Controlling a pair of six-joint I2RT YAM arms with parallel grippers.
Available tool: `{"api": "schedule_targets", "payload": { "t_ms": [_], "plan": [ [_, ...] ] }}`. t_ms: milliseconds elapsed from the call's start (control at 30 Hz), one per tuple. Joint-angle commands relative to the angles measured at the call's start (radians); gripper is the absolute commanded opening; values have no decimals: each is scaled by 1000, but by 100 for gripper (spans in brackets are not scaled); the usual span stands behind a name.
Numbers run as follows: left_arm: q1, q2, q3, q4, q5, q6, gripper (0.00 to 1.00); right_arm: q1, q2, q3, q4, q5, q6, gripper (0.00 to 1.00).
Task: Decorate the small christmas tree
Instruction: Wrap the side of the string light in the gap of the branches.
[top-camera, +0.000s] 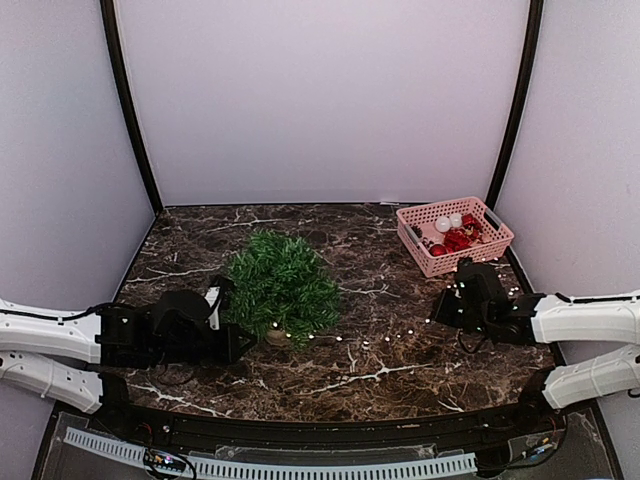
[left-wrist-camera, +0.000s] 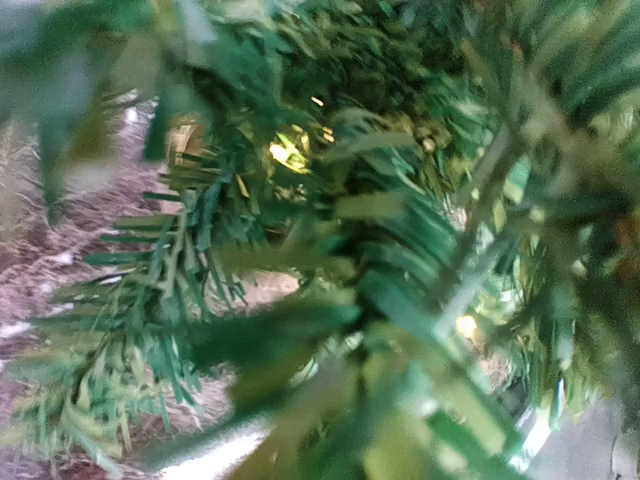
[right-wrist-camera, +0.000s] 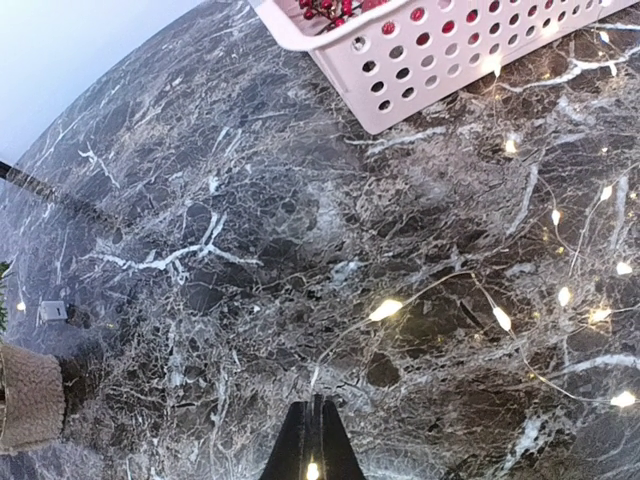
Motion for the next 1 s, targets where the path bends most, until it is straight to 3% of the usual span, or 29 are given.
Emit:
{"api": "schedule_targets", "payload": {
  "t_ms": [0,400,533,633,767,967],
  "plan": [
    [32,-68,-16,-49,-7,83,0,-2,-33,-11,-23,59,16,0],
    [84,-138,-61,-48,36,265,0,-1,113,-44,27,113,65,0],
    [100,-150,-73,-23,50,342,0,-3,141,-38,100,39,12,0],
    [103,-156,-72,10,86,406,0,2,83,-39,130,-78,-65,23],
    [104,-156,-48,-4,109,451,0,6,-82,-46,40,-175,-117,58],
    [111,-157,-22,-59,91,472,0,8,-376,-67,-122,-349,-171,83]
  ]
}}
